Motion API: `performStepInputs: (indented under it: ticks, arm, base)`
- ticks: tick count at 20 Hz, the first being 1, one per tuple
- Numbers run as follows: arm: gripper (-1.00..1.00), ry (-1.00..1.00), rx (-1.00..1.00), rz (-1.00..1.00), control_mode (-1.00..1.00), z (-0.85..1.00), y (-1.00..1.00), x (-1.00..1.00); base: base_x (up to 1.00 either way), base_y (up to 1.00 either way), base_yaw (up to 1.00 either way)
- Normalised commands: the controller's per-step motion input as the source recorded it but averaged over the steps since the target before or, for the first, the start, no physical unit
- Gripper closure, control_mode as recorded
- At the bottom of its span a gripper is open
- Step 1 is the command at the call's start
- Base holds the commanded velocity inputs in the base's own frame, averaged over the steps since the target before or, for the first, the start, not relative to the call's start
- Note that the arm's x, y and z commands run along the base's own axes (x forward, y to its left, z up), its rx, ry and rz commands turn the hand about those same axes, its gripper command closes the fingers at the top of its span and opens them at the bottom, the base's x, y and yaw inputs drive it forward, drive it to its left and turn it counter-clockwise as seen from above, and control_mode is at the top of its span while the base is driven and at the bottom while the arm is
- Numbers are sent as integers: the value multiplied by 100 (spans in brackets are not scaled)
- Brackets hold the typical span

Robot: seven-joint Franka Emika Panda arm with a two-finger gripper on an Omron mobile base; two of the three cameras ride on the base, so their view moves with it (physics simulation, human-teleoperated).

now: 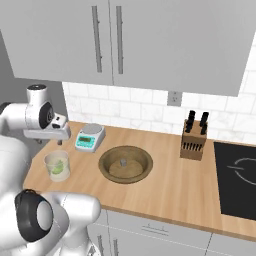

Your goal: Grab a lemon wedge from the fridge and one ice cube from the ice bowl, and put them in the glass of lemonade.

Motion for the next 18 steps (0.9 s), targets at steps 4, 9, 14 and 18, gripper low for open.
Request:
performStepInputs:
  ticks: [4, 9, 14, 18]
  arm:
    - [-100, -1, 4, -1, -100, 0, -10, -9]
    - [-100, -2, 4, 0, -100, 1, -12, -27]
    - [-100, -8, 2, 0, -100, 30, -23, -78]
    - [-100, 0, 0, 0, -100, 65, -38, -82]
  base:
    - [0, 0, 0]
    - [0, 0, 0]
    - [0, 0, 0]
    - [0, 0, 0]
